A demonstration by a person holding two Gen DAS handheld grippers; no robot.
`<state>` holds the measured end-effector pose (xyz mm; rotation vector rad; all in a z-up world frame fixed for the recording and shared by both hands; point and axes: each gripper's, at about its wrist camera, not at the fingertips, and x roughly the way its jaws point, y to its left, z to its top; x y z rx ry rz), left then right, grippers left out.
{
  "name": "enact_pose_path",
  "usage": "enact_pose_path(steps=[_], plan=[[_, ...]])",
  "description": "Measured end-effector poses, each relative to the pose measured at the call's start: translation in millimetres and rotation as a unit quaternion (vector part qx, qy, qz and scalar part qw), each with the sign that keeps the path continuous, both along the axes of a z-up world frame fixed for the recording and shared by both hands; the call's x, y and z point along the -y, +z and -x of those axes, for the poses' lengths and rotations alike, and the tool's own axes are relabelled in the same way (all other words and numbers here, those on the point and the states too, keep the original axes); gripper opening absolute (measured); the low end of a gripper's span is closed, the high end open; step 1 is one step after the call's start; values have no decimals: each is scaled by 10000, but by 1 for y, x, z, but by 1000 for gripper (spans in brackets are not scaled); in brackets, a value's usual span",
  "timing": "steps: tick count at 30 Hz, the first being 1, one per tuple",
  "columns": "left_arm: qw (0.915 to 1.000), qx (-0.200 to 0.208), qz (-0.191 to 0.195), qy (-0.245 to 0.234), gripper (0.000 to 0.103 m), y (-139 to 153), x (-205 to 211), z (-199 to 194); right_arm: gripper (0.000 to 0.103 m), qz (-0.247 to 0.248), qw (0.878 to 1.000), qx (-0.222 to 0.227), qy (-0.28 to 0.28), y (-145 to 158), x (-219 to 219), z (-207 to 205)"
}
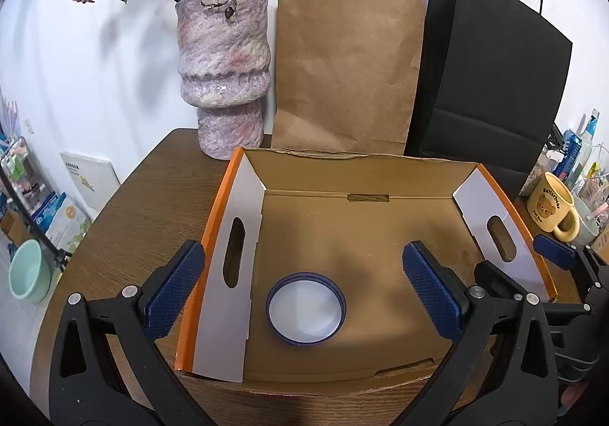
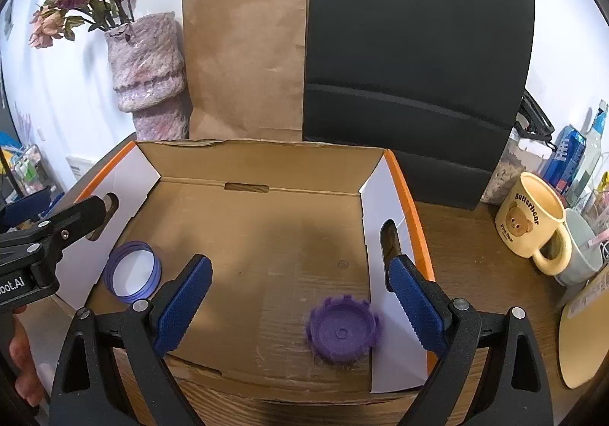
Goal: Organize rigid objects
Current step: 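Open the left gripper dropping the lid while the right gripper releases the purple cap into the box, then withdraw both open grippers from the box back over the table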
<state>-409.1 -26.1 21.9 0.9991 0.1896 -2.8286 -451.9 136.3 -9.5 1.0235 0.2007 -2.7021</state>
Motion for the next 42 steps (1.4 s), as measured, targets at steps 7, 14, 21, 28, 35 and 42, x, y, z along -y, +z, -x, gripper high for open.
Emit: enact_pose_path(steps=[7,14,21,28,35,42], plan=[[9999,-114,-24,-48,103,7,-1,-7,97,7,9999,-151,49,11,2,-9],[9997,-191,-124,-111,103,17,2,-17,97,135,9996,-264,22,23,-2,-19],[9993,-270,-176,-182,103,24,4,-34,97,182,9987,-478,70,38,-5,-43],[9990,-360,-179,-197,103,31,8,-57,97,164,9982,-568,80,44,-10,-69],[9986,-459,-146,-237,103,36,8,-84,97,181,9977,-650,114,48,-17,-101],[9979,-561,-78,-323,103,40,4,-114,97,173,9972,-714,161,49,-21,-131]])
